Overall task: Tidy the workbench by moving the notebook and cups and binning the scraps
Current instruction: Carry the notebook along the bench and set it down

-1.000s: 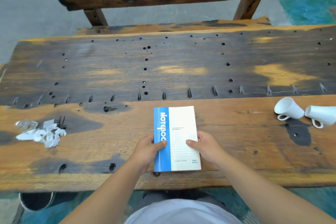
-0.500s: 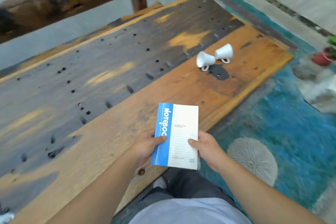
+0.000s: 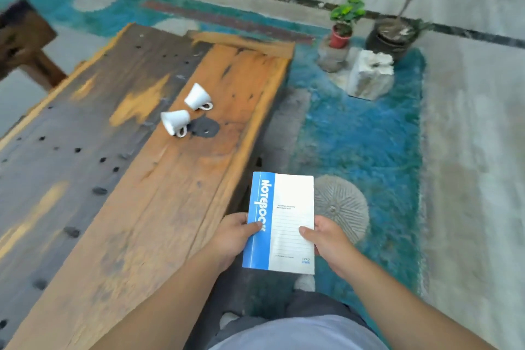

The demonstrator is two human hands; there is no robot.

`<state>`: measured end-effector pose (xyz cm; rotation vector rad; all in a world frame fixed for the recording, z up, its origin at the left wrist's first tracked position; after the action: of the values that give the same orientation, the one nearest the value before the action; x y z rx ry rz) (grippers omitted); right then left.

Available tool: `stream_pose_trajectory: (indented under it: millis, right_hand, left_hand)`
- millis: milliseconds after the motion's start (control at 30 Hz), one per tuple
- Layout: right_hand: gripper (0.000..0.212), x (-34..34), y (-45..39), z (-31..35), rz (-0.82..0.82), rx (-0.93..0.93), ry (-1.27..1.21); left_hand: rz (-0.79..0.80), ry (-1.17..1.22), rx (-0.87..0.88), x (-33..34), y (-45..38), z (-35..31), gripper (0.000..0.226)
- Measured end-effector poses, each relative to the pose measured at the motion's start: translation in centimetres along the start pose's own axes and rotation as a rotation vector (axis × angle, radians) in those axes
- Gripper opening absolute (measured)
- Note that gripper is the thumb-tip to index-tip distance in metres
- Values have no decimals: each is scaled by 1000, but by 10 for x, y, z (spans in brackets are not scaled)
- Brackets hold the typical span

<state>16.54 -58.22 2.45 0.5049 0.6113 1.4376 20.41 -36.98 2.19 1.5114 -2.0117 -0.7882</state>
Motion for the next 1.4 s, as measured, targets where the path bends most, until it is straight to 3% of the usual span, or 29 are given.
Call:
stream_pose_trajectory:
  millis: [267, 500, 767, 1033, 1233, 1400]
  right_hand:
    - [18, -114, -38, 17, -69, -36, -70]
    - [17, -164, -72, 38, -63, -18, -135]
    - [20, -196, -159, 84, -63, 21, -181]
    - [20, -216, -264, 175, -82, 56, -208]
    - [23, -213, -322, 235, -41, 73, -171]
    - [20, -213, -381, 282, 30, 73, -73]
  left_hand:
    - [85, -110, 3, 104, -57, -69, 23]
    - [93, -166, -20, 141, -98, -113, 23]
    - [115, -248, -15, 152, -190, -178, 23]
    - [184, -277, -17, 137, -297, -278, 21]
    - [108, -256, -5, 108, -348, -335, 13]
    - [22, -178, -32, 93, -379, -360, 20]
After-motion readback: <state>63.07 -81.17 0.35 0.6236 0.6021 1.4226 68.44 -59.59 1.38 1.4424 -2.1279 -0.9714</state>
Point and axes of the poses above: each hand's wrist, its own y-axis away from the middle knuckle, its own x-axis out of the palm, z = x × y, the point moved 5 cm from there along -y, towards the middle knuckle
